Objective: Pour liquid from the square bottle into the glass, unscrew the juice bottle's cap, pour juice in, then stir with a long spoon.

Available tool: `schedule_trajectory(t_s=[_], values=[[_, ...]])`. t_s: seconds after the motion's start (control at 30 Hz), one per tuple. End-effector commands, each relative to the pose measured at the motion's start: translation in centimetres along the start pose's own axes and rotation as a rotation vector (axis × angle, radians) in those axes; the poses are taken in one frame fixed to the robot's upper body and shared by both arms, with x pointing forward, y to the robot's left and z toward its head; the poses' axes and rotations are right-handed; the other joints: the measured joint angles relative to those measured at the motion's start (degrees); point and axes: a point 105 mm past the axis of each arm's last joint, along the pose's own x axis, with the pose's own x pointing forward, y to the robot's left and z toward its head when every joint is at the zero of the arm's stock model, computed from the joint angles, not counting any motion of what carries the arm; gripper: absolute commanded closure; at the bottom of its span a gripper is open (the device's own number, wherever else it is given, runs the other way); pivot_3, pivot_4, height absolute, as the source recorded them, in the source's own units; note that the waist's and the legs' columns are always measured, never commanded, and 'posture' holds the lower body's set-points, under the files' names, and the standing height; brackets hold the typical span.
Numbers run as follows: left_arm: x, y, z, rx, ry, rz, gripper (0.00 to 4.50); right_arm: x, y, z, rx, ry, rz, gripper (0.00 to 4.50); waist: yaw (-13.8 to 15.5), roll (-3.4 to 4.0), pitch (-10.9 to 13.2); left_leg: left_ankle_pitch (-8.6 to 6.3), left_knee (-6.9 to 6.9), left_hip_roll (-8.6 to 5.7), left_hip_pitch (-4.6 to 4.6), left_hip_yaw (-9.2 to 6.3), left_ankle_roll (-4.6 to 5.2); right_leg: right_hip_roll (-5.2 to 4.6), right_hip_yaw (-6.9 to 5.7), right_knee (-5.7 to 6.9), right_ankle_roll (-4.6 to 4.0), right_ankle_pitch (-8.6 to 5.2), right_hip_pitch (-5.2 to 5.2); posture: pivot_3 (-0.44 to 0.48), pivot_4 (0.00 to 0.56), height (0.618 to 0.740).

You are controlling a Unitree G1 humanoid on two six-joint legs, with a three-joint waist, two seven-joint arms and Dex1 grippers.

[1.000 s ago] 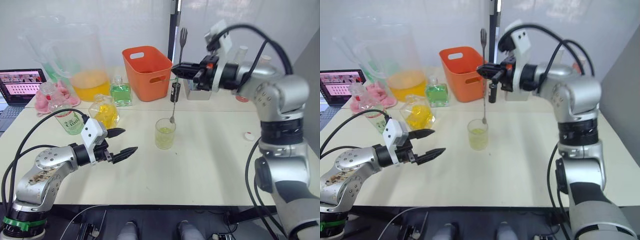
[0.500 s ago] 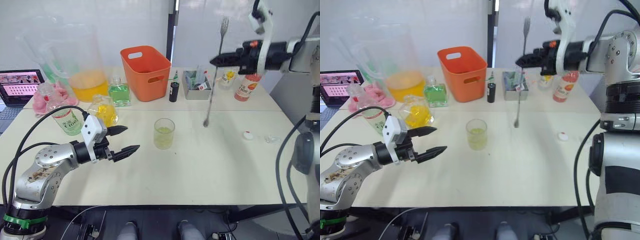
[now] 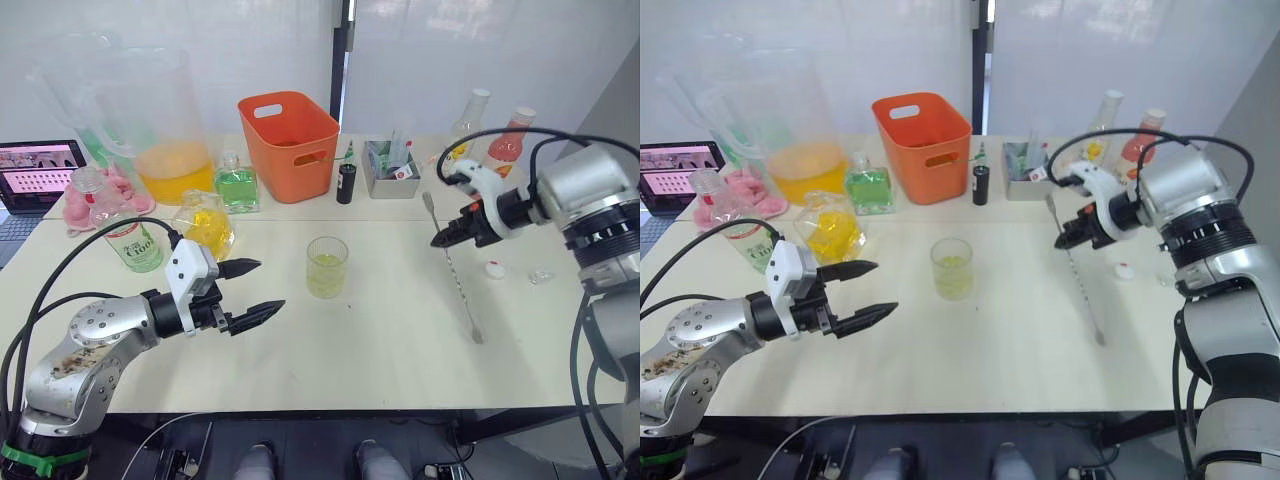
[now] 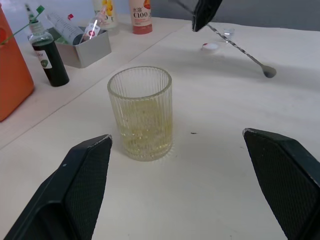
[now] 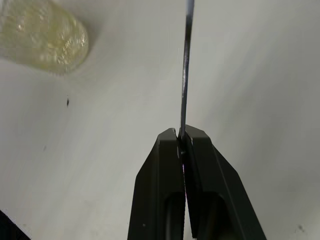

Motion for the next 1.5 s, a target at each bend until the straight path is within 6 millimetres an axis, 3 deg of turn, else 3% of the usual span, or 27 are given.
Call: schedule_trajectory(t_s=[0.03,0.27,0.47,0.73,0.9,1.07,1.23,1.33,1.5], values=[[-0.3,-0.8,1.2,0.035,-0.033,0.002,0.06,1.3,-0.6,-0.1,-0.049,0.024,-0.007,4.50,0.00,0.00,0.00,0.00,0.01,0.00,0.00,0.00,0.00,0.00,0.01,0.00,0.01,0.01,0.00,0.000,0.150,0.740],[-1.1,-1.4,0.8,0.029,0.004,0.021,0.06,5.4,-0.9,-1.5,-0.037,0.065,0.009,4.50,0.24,0.00,0.00,0.00,0.05,-0.01,0.00,-0.02,0.00,0.00,0.00,-0.01,0.04,0.04,0.07,0.000,0.150,0.740],[-1.6,-1.8,0.4,0.016,0.027,0.017,0.06,6.2,-1.5,-2.0,-0.039,0.063,-0.010,4.50,0.28,0.00,0.00,0.00,0.06,-0.03,0.00,-0.03,0.00,0.00,-0.01,-0.01,0.05,0.04,0.08,0.000,0.150,0.740],[-2.1,-0.9,-0.2,0.008,0.046,0.037,0.00,4.6,-1.6,-0.6,0.014,-0.027,0.010,1.79,0.06,0.00,0.00,0.00,0.06,-0.02,0.03,-0.03,0.00,0.00,-0.01,0.01,0.05,0.04,0.08,0.000,0.150,0.740],[-3.6,0.4,-0.8,-0.010,0.069,0.103,0.00,1.5,-1.2,1.4,-0.022,-0.180,0.052,0.08,0.15,0.01,0.01,0.00,0.05,-0.02,0.02,-0.03,0.00,0.00,-0.01,0.01,0.05,0.04,0.08,0.000,0.150,0.740],[-6.1,2.4,-2.6,-0.003,0.147,0.228,0.00,-0.6,-1.6,2.0,-0.043,-0.360,0.031,0.03,0.17,0.01,0.00,0.00,0.04,-0.02,0.05,-0.02,-0.01,0.00,-0.01,-0.02,0.05,0.02,0.10,0.000,0.150,0.740],[-8.8,3.7,-3.7,-0.002,0.213,0.318,0.00,-3.7,-1.5,2.7,-0.064,-0.712,0.036,0.03,0.23,0.01,0.00,0.00,0.03,-0.01,0.04,0.00,0.00,-0.01,0.01,-0.01,0.05,0.02,0.09,0.000,0.150,0.740],[-10.4,4.6,-4.2,-0.004,0.228,0.380,0.00,-4.9,-1.4,1.3,-0.148,-0.846,-0.004,0.03,0.46,-0.01,-0.01,0.00,0.01,-0.02,0.05,0.02,0.00,-0.01,0.02,-0.03,0.06,0.02,0.11,0.000,0.150,0.740],[-14.3,6.8,-6.7,0.051,0.335,0.553,0.00,-4.2,-3.3,-3.1,-0.137,-0.887,-0.101,0.03,0.32,-0.03,-0.02,0.00,0.03,-0.01,0.17,0.07,0.00,-0.02,0.04,-0.07,0.16,-0.04,0.22,0.000,0.150,0.740]])
